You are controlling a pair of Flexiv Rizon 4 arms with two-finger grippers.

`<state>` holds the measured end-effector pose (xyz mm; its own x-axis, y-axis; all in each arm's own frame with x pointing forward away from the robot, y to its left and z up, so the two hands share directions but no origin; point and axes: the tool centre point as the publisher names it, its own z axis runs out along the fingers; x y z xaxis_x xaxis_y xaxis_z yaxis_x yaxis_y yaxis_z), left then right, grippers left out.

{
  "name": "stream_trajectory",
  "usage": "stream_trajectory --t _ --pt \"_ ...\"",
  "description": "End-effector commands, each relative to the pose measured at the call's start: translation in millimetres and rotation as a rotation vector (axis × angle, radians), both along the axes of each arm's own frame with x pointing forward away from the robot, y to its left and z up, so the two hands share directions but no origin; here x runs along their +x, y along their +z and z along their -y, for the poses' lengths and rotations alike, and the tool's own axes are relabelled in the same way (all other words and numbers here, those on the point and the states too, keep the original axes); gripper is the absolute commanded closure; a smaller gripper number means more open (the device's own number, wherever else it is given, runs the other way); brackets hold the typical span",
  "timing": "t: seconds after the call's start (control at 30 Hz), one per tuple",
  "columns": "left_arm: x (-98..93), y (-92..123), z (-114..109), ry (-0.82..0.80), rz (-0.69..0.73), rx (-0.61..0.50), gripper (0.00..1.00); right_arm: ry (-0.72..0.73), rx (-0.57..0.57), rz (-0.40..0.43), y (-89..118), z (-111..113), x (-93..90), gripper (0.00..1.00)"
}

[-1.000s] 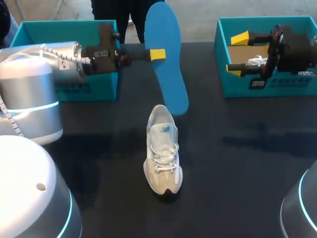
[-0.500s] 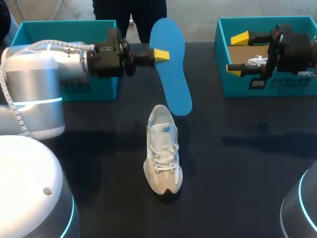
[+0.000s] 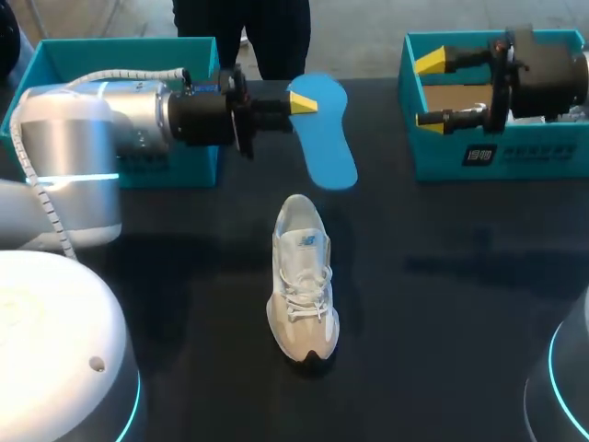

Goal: Take the shoe out of the shoebox, open the shoe tongue, remove and reinsert the insole, then place the shoe into the shoebox

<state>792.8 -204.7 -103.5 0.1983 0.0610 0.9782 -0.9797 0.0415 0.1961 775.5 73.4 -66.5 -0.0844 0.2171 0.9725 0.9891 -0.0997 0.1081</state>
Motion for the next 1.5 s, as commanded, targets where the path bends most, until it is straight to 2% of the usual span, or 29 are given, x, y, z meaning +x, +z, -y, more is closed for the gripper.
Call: stream_trajectory --t 0.03,0.47,0.8,1.13,1.5 --pt "4.8 -1.2 1.1 -0.048 -0.121 -0.023 1.0 -0.024 -0.11 -0.023 16.6 -6.3 -8.3 0.0" --pt "5.3 2.2 4.9 -0.038 -0.014 -0.039 1.0 -0.048 -0.248 -0.057 45.1 -14.9 -12.5 0.0" --pt "9.2 1.9 5.6 -0.038 0.013 -0.04 1.0 -0.053 -0.416 -0.095 63.4 -37.8 -9.2 0.0" --pt "12.9 1.4 7.2 -0.049 0.037 -0.03 1.0 -0.041 -0.589 -0.12 76.7 -60.1 -3.7 0.0" --pt "15.1 0.5 9.3 -0.079 0.068 -0.015 1.0 -0.037 -0.722 -0.154 82.9 -69.5 -3.2 0.0"
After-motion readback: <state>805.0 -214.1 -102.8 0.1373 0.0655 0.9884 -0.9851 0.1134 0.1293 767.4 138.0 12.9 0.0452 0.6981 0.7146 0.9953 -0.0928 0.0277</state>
